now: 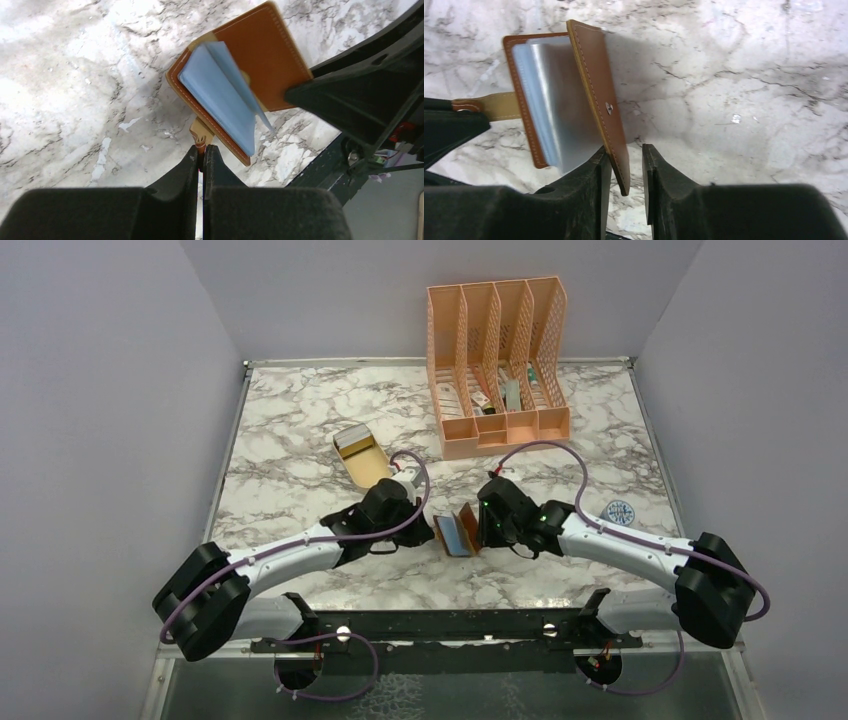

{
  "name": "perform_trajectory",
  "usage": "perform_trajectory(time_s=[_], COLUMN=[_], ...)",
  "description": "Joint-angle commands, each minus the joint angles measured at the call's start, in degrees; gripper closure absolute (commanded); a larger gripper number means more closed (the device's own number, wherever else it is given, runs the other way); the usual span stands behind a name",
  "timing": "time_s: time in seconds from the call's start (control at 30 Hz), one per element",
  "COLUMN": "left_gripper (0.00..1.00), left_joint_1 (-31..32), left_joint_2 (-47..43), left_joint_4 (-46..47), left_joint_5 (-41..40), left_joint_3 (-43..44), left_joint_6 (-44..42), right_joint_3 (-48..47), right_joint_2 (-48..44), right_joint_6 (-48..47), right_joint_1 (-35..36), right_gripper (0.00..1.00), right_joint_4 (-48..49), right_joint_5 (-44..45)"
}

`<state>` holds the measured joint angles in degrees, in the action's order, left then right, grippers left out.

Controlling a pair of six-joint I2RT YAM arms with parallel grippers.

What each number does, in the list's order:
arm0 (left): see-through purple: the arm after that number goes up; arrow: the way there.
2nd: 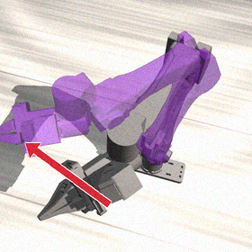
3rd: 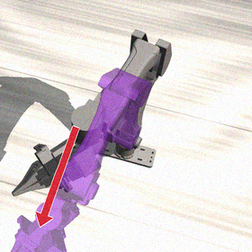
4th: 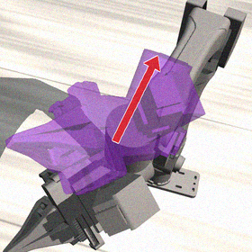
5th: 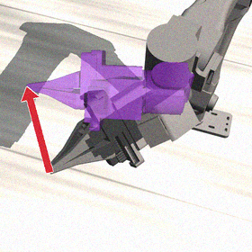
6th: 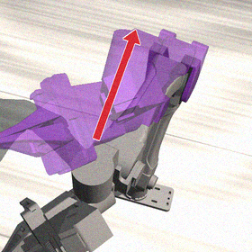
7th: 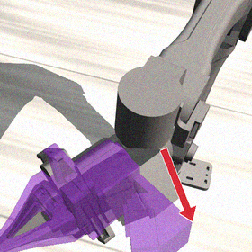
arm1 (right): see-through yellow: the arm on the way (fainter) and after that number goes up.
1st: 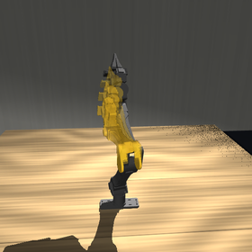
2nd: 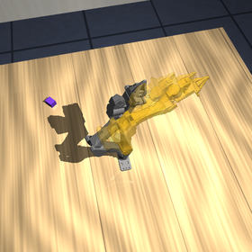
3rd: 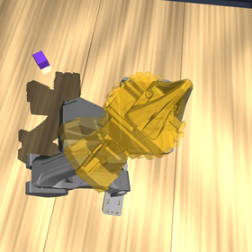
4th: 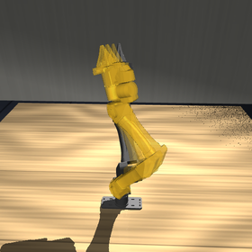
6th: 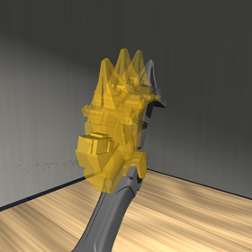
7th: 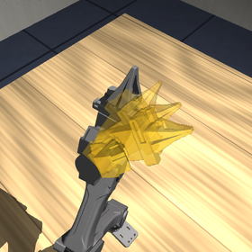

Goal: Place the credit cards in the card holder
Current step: Open the card holder at the center of the board.

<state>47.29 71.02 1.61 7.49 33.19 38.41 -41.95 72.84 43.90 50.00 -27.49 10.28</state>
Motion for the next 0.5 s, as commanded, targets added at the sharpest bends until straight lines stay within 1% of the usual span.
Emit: perform_trajectory(time_s=[0.0, 0.2, 0.33, 0.47], left_gripper=[1.0, 1.0, 1.0, 1.0], left_joint_1=[-0.97, -2.21, -2.77, -2.95], left_joint_2=[-1.43, -2.38, -2.75, -3.0], left_joint_4=[-0.38, 1.05, 3.09, 4.9], left_joint_5=[-1.94, -1.36, 0.32, 1.89], left_joint_3=[-2.39, -4.91, -5.97, -5.95], left_joint_6=[-1.66, -2.05, -2.55, -2.57], right_joint_3=[-0.48, 1.4, 0.23, -3.65], right_joint_2=[-0.03, 2.4, 3.7, 1.78], right_joint_6=[1.99, 4.16, 5.29, 4.63], right_joint_1=[0.09, 0.1, 0.07, 0.1], right_gripper=[0.72, 0.7, 0.65, 0.56], right_joint_4=[-5.59, -6.72, -9.0, -12.88], right_joint_5=[7.95, 9.5, 9.74, 8.03])
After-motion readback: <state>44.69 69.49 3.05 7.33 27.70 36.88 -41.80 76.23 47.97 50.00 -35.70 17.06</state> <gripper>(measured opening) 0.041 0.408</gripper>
